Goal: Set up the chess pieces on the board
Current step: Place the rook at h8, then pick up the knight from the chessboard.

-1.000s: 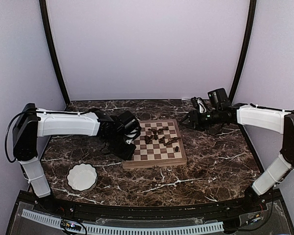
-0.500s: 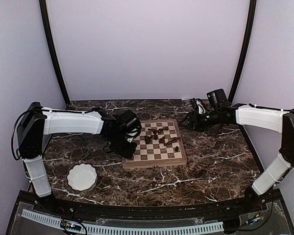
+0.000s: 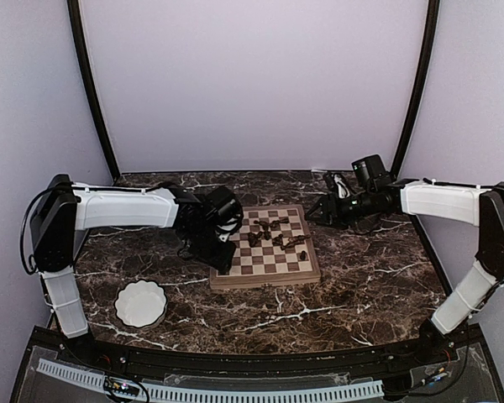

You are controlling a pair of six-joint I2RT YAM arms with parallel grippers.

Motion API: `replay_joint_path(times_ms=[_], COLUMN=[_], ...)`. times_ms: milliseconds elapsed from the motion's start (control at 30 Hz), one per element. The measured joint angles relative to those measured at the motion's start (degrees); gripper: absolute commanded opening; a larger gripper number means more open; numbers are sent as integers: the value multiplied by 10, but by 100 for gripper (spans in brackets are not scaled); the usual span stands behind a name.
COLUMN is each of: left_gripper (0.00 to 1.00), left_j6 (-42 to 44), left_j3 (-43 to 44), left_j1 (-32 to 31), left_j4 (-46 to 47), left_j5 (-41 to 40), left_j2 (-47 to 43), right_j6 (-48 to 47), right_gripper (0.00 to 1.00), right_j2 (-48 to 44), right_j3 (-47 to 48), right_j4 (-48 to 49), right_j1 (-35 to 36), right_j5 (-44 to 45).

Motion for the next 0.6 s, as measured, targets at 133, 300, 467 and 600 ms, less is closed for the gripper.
replay_joint_path(times_ms=[133, 300, 467, 600], left_gripper=[41, 40, 39, 37], left_j6=[7, 27, 36, 37], left_j3=[24, 62, 133, 186], left_j1=[0, 0, 0, 5], left_j4=[-4, 22, 33, 42], left_j5=[-8, -15, -16, -17], left_j2=[0, -4, 23, 73], right_j6=[0, 0, -1, -5], right_gripper=[54, 54, 54, 54], right_j2=[0, 0, 0, 0], right_j3=[0, 0, 0, 5], right_j4=[0, 1, 0, -3], right_j1=[1, 1, 2, 2], right_j5=[-4, -5, -6, -5])
